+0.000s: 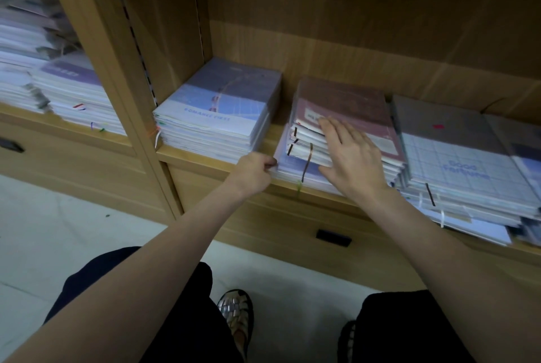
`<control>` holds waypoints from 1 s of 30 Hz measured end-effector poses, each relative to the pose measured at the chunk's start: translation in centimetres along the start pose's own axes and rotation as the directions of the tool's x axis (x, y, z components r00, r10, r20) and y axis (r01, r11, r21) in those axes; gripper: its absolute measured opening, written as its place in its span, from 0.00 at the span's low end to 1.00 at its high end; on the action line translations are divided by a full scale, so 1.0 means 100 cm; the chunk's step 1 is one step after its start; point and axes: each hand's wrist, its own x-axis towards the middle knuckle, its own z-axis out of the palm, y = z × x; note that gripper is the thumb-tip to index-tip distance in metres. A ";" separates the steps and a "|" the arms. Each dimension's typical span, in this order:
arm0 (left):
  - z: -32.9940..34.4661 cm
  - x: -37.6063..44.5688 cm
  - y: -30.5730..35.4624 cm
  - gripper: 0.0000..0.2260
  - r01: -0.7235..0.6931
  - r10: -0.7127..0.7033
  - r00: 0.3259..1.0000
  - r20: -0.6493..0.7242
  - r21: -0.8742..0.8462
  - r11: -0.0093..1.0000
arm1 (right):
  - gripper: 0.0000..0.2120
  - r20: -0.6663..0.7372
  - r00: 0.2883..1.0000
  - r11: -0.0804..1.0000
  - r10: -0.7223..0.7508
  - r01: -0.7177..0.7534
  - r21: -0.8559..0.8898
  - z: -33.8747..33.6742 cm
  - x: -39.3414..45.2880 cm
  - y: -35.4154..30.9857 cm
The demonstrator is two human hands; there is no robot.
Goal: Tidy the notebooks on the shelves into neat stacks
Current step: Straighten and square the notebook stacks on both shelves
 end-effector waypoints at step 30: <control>0.028 -0.022 -0.004 0.04 0.415 -0.318 0.910 0.268 -0.587 0.695 | 0.40 0.256 0.966 0.987 -0.017 0.057 -0.151 -0.062 -0.023 -0.006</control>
